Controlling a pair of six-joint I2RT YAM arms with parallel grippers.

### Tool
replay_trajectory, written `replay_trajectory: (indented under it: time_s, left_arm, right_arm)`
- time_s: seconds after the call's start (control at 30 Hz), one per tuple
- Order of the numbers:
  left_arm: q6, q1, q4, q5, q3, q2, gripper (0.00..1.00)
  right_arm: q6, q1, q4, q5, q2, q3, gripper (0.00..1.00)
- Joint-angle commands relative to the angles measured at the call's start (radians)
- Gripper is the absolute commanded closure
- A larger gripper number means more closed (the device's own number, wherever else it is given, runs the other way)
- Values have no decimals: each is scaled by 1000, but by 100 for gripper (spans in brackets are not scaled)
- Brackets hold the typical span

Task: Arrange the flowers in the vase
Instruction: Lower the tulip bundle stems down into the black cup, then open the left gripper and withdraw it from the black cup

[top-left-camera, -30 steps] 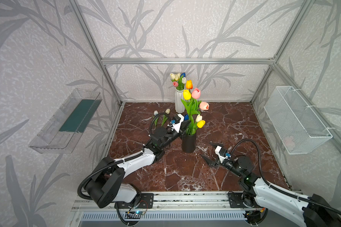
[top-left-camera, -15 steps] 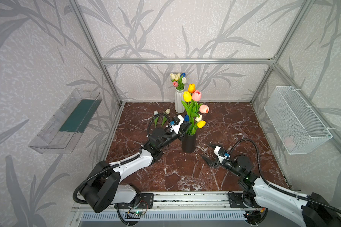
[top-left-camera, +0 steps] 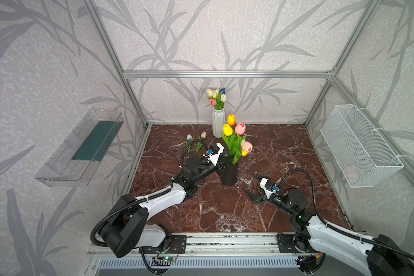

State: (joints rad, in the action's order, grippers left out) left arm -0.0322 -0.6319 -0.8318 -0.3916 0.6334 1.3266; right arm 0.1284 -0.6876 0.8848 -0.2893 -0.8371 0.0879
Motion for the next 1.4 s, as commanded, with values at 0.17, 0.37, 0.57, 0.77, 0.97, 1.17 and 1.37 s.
replay_trajectory:
  time_s: [0.17,0.37,0.57,0.77,0.97,1.17,1.37]
  left_arm:
    - [65,22,181,36,56,-94,63]
    - [54,35,242,9,125,-85,86]
    - [64,36,321,-57,222,-22,85]
    - [63,35,307,-94,202,-45,98]
    - [70,35,369,-140,197,-82,100]
    - [84,37,305,-92,142,-9,100]
    - [92,37,264,-52,106,10,100]
  right_arm:
    - [1,-4,24,-14,-8,35,18]
    - [2,-4,28,-11,-18,34,18]
    - [4,-4,35,-10,-30,35,17]
    - [8,-4,25,-5,-20,35,17]
    - [2,-4,37,-10,-33,36,17]
    - [0,-4,39,-17,-33,36,17]
    - [2,-4,32,-12,-29,35,17]
